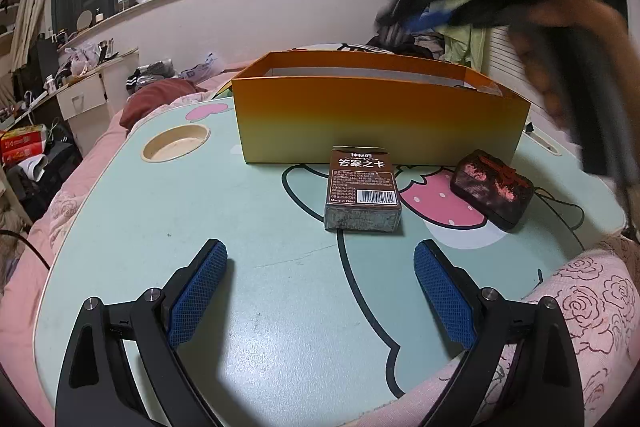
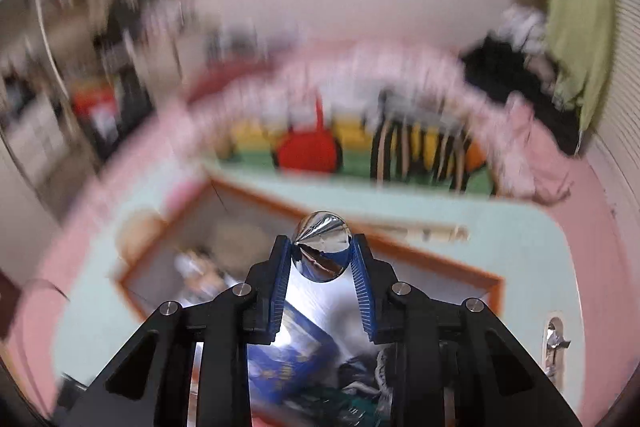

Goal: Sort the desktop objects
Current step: 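Reach into the box and grasp the silver cone with right gripper, then place the silver cone on the table beside the brown pack, right gripper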

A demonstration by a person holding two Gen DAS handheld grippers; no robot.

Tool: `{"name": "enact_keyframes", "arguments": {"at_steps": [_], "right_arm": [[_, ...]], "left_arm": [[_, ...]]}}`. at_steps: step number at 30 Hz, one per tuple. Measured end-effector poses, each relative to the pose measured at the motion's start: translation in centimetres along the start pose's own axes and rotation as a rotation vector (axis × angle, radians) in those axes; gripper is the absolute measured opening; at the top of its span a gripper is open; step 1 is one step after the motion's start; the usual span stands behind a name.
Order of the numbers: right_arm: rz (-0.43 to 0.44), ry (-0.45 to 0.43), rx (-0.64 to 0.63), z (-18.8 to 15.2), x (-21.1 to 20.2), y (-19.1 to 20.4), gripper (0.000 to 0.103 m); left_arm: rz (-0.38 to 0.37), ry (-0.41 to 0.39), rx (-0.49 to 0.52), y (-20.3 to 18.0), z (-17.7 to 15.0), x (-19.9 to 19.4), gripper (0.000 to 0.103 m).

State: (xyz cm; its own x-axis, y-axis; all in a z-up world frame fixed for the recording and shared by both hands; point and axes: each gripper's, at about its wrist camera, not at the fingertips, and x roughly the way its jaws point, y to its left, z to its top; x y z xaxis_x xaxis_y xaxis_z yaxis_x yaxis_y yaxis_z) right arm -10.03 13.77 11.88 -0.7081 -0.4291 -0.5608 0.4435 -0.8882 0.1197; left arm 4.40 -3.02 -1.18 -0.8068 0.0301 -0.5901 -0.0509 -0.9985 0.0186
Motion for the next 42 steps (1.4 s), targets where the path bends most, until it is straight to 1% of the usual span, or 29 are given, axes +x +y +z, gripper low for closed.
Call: {"name": "enact_keyframes", "arguments": {"at_steps": [1, 2, 4, 5, 7, 8, 9, 11, 13, 14, 15, 17, 18, 19, 20, 23, 25, 27, 29, 30, 31, 32, 33, 36, 42], "right_arm": [[0.024, -0.032, -0.011, -0.4, -1.5, 0.5, 0.029], [0.050, -0.040, -0.032, -1.3, -3.2, 1.2, 0.029], [0.075, -0.015, -0.049, -2.8, -4.7, 1.9, 0.029], [0.098, 0.022, -0.059, -4.1, -5.2, 2.0, 0.029], [0.122, 0.083, -0.068, -5.7, -5.1, 2.2, 0.029], [0.127, 0.137, -0.074, -6.8, -4.3, 2.3, 0.029], [0.122, 0.174, -0.077, -7.4, -3.5, 2.4, 0.029], [0.104, 0.223, -0.081, -8.1, -2.3, 2.1, 0.029], [0.106, 0.256, -0.053, -8.6, -0.4, 1.5, 0.030], [0.118, 0.257, -0.035, -8.6, -0.1, 1.2, 0.030], [0.159, 0.248, 0.010, -8.5, 0.0, 0.6, 0.030], [0.194, 0.211, 0.069, -8.2, -0.9, -0.3, 0.040], [0.198, 0.168, 0.087, -8.2, -2.0, -0.7, 0.054], [0.198, 0.133, 0.090, -8.2, -2.9, -0.8, 0.063], [0.197, 0.089, 0.076, -8.5, -4.4, -0.9, 0.064], [0.153, 0.068, 0.059, -9.6, -6.8, -1.2, 0.064], [0.140, 0.080, 0.055, -11.1, -8.1, -1.8, 0.064], [0.121, 0.114, 0.031, -13.0, -8.9, -2.1, 0.064], [0.072, 0.145, -0.006, -14.5, -8.7, -1.9, 0.064], [0.019, 0.171, -0.036, -15.6, -8.1, -1.7, 0.066], [-0.008, 0.194, -0.050, -16.4, -7.5, -1.6, 0.069], [-0.040, 0.123, -0.068, -16.9, -7.6, -1.4, 0.074], [-0.059, 0.114, -0.061, -17.3, -7.2, -1.5, 0.081], [-0.054, 0.110, -0.059, -17.2, -7.2, -1.6, 0.083], [-0.048, 0.098, -0.054, -17.4, -7.1, -1.6, 0.084]], "left_arm": [[0.000, 0.000, 0.000, 0.0, 0.0, 0.0, 0.095], [0.000, 0.000, 0.000, 0.0, 0.0, 0.0, 0.095], [0.000, 0.000, 0.000, 0.0, 0.0, 0.0, 0.095], [0.000, 0.000, 0.000, 0.0, 0.0, 0.0, 0.095], [0.000, 0.000, 0.000, 0.0, 0.0, 0.0, 0.095], [0.000, 0.000, 0.000, 0.0, 0.0, 0.0, 0.095], [-0.001, 0.000, 0.000, 0.1, 0.0, -0.1, 0.095], [0.000, 0.000, 0.000, 0.0, 0.0, 0.0, 0.095], [0.000, 0.000, 0.000, 0.0, 0.0, 0.0, 0.095], [0.000, 0.000, 0.000, 0.0, -0.1, 0.0, 0.095], [0.000, 0.000, 0.000, 0.0, -0.1, 0.0, 0.095], [-0.001, 0.000, 0.000, 0.0, -0.1, -0.1, 0.095], [0.000, 0.000, 0.000, 0.0, -0.1, -0.1, 0.095], [0.000, 0.000, 0.000, 0.0, -0.1, -0.1, 0.095], [0.001, 0.001, 0.000, 0.0, -0.1, -0.1, 0.095], [0.000, 0.001, 0.000, 0.0, -0.1, -0.1, 0.095], [0.001, 0.001, 0.000, 0.0, -0.1, -0.1, 0.095], [0.001, 0.001, 0.000, 0.0, -0.1, -0.1, 0.095], [0.001, 0.001, 0.000, 0.0, -0.1, -0.1, 0.095], [0.001, 0.001, 0.000, 0.1, -0.1, -0.1, 0.095], [0.002, 0.001, 0.000, 0.0, -0.1, -0.1, 0.095], [0.005, 0.002, 0.003, 0.0, -0.1, -0.1, 0.095], [0.007, 0.001, 0.003, 0.0, -0.1, -0.1, 0.095], [0.005, 0.002, 0.001, 0.2, -0.1, -0.3, 0.095], [0.006, 0.002, 0.002, 0.0, -0.1, -0.4, 0.095]]}}
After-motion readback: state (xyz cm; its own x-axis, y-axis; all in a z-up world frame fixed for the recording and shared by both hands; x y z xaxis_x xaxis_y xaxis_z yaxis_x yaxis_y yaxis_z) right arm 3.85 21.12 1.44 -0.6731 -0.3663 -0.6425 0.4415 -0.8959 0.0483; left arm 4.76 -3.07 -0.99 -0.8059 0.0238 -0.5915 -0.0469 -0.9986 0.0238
